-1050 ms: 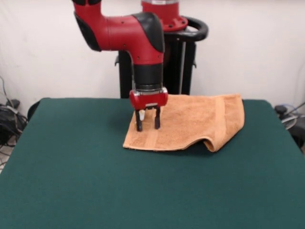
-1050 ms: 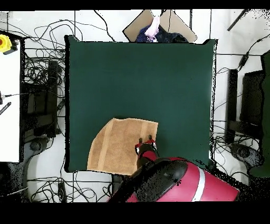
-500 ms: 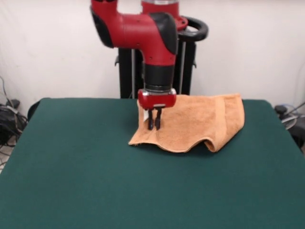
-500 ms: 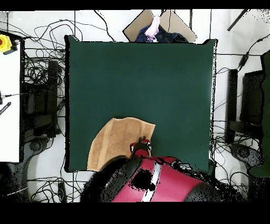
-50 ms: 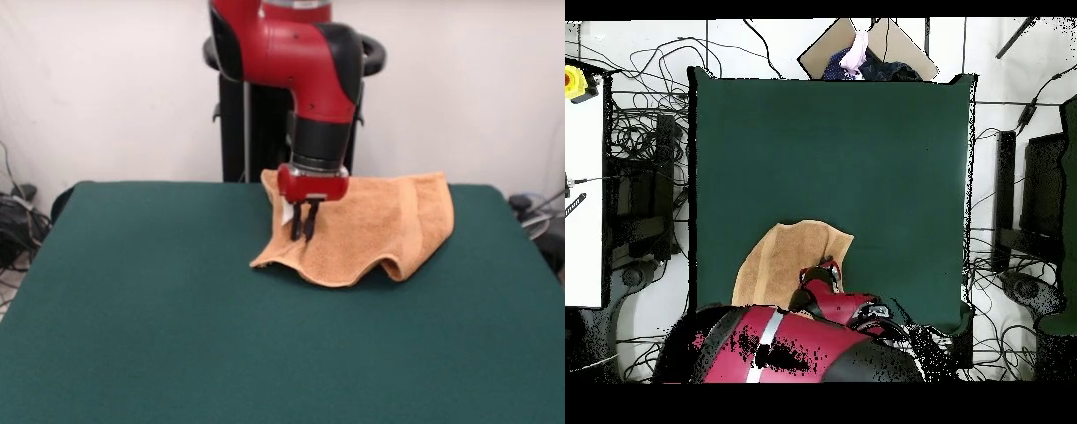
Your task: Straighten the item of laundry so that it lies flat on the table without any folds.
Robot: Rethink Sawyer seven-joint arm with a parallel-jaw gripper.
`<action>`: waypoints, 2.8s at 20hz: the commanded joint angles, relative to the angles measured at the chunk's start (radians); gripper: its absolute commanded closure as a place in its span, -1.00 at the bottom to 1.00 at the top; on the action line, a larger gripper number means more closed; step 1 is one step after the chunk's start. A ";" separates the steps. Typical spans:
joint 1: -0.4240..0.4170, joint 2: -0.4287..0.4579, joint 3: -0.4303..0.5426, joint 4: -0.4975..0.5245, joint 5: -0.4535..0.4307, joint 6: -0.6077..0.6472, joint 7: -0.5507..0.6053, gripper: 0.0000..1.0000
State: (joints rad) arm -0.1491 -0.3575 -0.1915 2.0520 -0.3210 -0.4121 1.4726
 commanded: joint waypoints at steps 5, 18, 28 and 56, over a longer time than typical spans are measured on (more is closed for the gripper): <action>-0.130 0.115 0.129 -0.257 -0.099 0.043 0.094 1.00; -0.246 0.019 0.212 -0.328 -0.314 0.319 0.027 1.00; -0.246 -0.076 0.210 -0.343 -0.359 0.433 -0.010 1.00; -0.625 -0.046 0.682 -0.506 -0.514 0.902 -0.372 1.00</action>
State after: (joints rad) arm -0.7215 -0.4581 0.3588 1.7734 -0.7422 0.4721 1.3685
